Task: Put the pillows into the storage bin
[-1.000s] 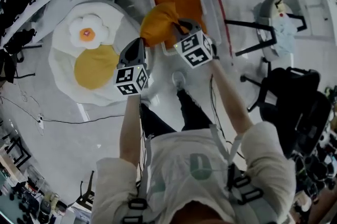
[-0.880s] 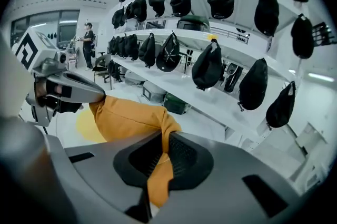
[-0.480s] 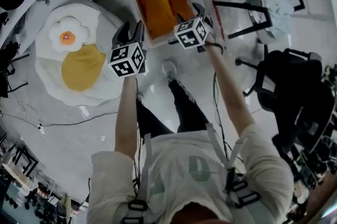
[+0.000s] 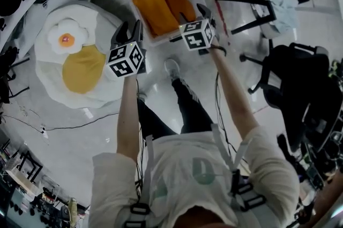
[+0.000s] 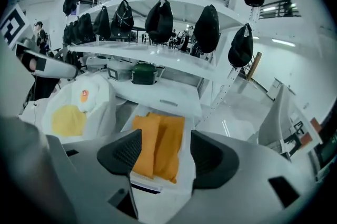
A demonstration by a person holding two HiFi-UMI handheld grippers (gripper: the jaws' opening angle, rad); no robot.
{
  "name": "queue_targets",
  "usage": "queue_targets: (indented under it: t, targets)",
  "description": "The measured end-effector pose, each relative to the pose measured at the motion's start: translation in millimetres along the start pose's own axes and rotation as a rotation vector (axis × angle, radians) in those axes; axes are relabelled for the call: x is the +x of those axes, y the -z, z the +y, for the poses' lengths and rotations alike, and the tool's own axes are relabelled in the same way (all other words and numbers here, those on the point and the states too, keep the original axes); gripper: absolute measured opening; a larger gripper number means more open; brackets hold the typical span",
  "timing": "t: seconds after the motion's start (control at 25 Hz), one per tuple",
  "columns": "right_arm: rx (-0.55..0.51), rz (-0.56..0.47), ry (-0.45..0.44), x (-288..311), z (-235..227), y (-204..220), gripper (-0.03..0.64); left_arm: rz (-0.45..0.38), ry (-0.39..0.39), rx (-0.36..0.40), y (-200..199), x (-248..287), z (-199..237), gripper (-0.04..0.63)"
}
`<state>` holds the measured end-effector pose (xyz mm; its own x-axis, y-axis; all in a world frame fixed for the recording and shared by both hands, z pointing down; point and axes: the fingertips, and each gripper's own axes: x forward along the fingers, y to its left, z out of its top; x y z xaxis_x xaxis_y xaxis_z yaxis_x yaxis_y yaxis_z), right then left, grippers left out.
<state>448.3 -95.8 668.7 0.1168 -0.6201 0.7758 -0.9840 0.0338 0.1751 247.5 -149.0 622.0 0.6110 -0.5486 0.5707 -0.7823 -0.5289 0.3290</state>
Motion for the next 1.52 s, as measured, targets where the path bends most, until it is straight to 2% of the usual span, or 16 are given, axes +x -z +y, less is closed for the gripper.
queue_targets:
  t: [0.24, 0.4, 0.48, 0.76, 1.04, 1.2, 1.32, 1.52]
  targets:
    - [0.021, -0.073, -0.045, -12.9, 31.8, -43.0, 0.279, -0.039, -0.042, -0.029, -8.1, -28.1, 32.8, 0.183]
    - [0.013, -0.195, -0.180, -29.2, 72.7, -82.9, 0.278, -0.077, -0.096, -0.055, -13.7, -61.0, 67.9, 0.183]
    - [0.023, -0.230, -0.212, -36.4, 93.9, -100.5, 0.278, -0.098, -0.124, -0.066, -17.5, -79.3, 90.5, 0.194]
    - [-0.034, -0.287, -0.282, -53.7, 203.6, -156.2, 0.278, -0.166, -0.215, -0.097, -27.1, -156.9, 187.1, 0.232]
    - [-0.084, -0.281, -0.334, -66.6, 322.0, -195.0, 0.278, -0.233, -0.261, -0.182, -30.5, -232.1, 297.4, 0.253]
    - [-0.098, -0.289, -0.378, -69.8, 369.8, -219.7, 0.278, -0.263, -0.297, -0.260, -25.5, -255.1, 345.0, 0.256]
    - [-0.098, -0.290, -0.451, -40.6, 405.9, -236.1, 0.278, -0.270, -0.337, -0.328, -10.4, -247.0, 389.8, 0.258]
    - [-0.115, -0.244, -0.570, 62.3, 471.7, -226.1, 0.278, -0.271, -0.432, -0.525, 69.2, -193.4, 484.0, 0.258]
